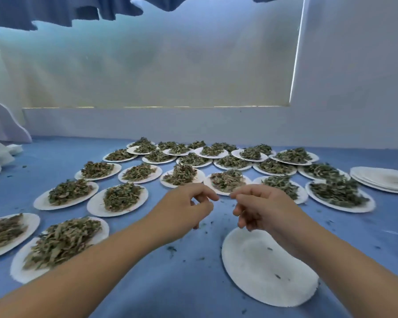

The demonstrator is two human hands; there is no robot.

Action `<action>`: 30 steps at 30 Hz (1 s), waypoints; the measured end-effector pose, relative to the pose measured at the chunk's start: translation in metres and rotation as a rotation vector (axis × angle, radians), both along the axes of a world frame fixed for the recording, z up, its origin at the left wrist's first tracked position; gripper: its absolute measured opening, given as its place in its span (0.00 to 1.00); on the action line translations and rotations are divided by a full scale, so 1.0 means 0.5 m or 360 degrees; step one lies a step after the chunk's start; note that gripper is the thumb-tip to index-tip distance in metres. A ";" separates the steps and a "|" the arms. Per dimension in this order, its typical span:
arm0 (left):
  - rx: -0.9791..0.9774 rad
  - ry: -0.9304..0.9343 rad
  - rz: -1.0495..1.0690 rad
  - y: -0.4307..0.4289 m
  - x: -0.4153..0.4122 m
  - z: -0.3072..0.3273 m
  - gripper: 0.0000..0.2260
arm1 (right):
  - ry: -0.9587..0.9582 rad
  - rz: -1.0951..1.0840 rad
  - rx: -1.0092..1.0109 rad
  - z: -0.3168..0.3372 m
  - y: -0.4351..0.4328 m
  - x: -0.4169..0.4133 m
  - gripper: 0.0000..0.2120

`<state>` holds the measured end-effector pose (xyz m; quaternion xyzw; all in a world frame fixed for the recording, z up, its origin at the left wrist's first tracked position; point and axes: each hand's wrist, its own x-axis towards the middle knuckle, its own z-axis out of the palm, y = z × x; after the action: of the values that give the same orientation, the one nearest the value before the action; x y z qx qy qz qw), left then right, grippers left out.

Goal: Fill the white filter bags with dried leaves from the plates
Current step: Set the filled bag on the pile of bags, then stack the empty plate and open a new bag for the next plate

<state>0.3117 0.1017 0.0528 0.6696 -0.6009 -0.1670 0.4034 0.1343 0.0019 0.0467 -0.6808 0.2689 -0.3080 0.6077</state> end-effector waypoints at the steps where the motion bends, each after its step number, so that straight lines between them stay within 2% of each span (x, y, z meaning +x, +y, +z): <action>1: 0.0065 -0.0011 -0.0017 -0.015 -0.019 -0.007 0.07 | 0.0025 -0.0064 -0.0013 -0.009 -0.009 -0.027 0.07; 3: 0.0217 -0.0064 -0.0012 -0.040 -0.050 -0.021 0.04 | 0.0110 -0.0204 -0.0074 -0.024 -0.026 -0.075 0.08; 5: 0.0440 -0.0247 0.0048 -0.057 -0.070 -0.033 0.03 | 0.0304 -0.0345 -0.0235 -0.037 -0.041 -0.116 0.08; 9: 0.0892 -0.0769 0.0083 -0.065 -0.091 -0.050 0.14 | 0.0911 -0.0542 -0.0688 -0.060 -0.061 -0.178 0.05; 11: 0.0996 -0.0775 0.0071 -0.064 -0.094 -0.054 0.17 | 0.1134 -0.0548 -0.0760 -0.069 -0.059 -0.196 0.10; 13: 0.1021 -0.0659 0.0028 -0.064 -0.095 -0.055 0.18 | 0.1284 -0.0506 -0.0841 -0.084 -0.052 -0.205 0.18; 15: 0.0988 -0.0501 -0.0004 -0.064 -0.097 -0.054 0.17 | 0.1337 -0.0486 -0.0941 -0.097 -0.046 -0.205 0.20; 18: 0.0851 -0.0177 -0.0015 -0.064 -0.102 -0.052 0.18 | 0.1276 -0.0502 -0.0985 -0.106 -0.041 -0.202 0.18; 20: 0.0748 0.0149 0.0014 -0.071 -0.102 -0.044 0.18 | 0.1157 -0.0542 -0.0874 -0.103 -0.047 -0.208 0.15; 22: 0.0653 0.0498 0.0062 -0.087 -0.103 -0.035 0.17 | 0.0970 -0.0639 -0.0692 -0.092 -0.060 -0.220 0.09; 24: 0.0534 0.0754 0.0079 -0.111 -0.111 -0.029 0.17 | 0.0671 -0.0748 -0.0381 -0.078 -0.078 -0.235 0.07; 27: 0.0339 0.1047 0.0065 -0.165 -0.144 -0.025 0.18 | 0.0301 -0.0769 0.0060 -0.050 -0.105 -0.268 0.08; 30: 0.0210 0.1299 0.0031 -0.231 -0.190 -0.027 0.17 | 0.0091 -0.0770 0.0245 -0.026 -0.133 -0.306 0.11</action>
<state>0.2166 -0.0137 0.0394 0.5785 -0.3731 -0.4532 0.5663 -0.0188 -0.0644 0.0336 -0.5568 0.4636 -0.4037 0.5586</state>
